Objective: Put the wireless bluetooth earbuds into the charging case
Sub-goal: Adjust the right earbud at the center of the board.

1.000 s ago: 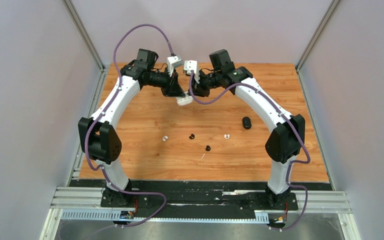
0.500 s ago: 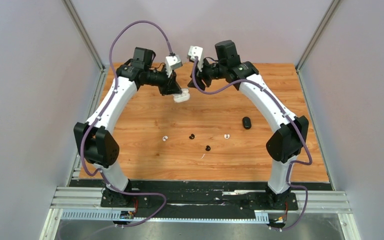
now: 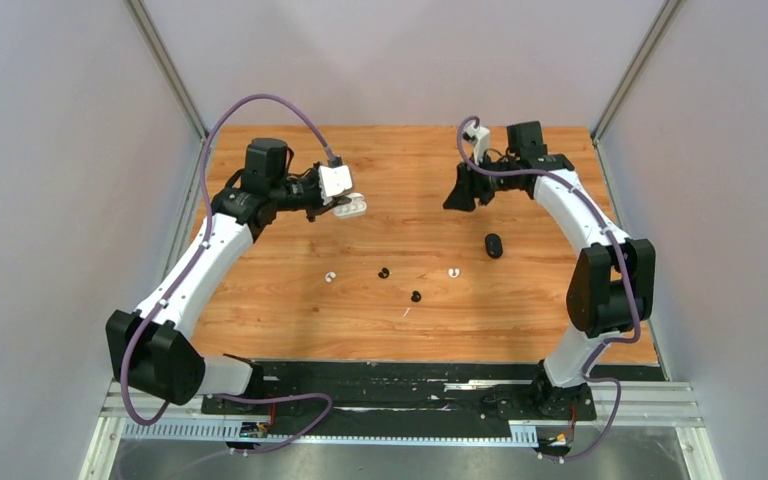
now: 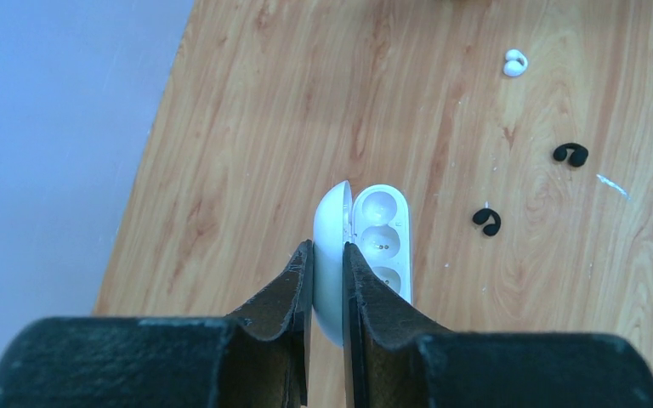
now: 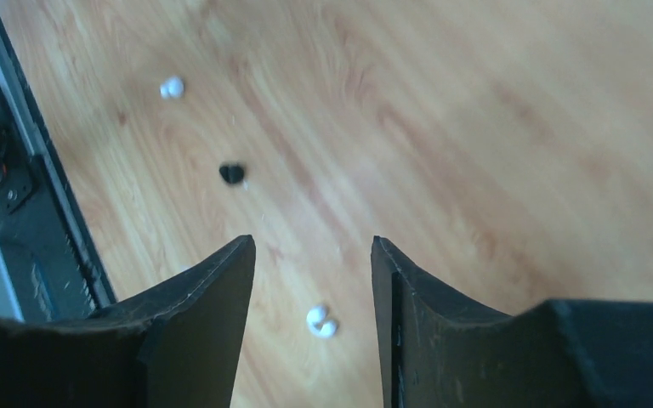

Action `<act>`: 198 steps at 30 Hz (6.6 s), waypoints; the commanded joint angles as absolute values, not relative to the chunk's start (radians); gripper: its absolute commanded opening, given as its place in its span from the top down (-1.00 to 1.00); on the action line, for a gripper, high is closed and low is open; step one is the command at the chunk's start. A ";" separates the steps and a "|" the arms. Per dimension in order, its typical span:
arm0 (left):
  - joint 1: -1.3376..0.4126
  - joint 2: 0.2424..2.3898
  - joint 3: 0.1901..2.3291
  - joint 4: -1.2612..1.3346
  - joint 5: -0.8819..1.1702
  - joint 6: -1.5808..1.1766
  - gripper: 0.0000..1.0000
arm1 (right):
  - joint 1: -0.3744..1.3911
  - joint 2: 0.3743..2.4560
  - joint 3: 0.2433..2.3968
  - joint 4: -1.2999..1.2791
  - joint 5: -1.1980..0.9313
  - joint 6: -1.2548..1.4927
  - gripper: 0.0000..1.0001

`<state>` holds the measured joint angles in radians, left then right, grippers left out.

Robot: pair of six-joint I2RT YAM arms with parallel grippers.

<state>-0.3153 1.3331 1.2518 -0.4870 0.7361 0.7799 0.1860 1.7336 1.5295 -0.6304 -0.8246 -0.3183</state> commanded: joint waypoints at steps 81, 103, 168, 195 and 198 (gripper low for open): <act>-0.331 1.367 1.273 -0.413 0.739 0.661 1.00 | 0.306 1.787 1.133 -0.602 -0.599 -1.100 0.66; -0.331 1.385 1.284 -0.429 0.739 0.659 1.00 | 0.252 1.847 1.247 -0.619 -0.615 -0.821 0.29; -0.331 1.382 1.267 -0.432 0.741 0.662 1.00 | 0.267 1.808 1.241 -0.626 -0.573 -0.661 0.32; -0.331 1.391 1.262 -0.413 0.746 0.648 1.00 | 0.263 1.866 1.206 -0.614 -0.539 -0.694 0.22; -0.331 1.392 1.262 -0.410 0.745 0.647 1.00 | 0.263 1.871 1.203 -0.609 -0.538 -0.688 0.20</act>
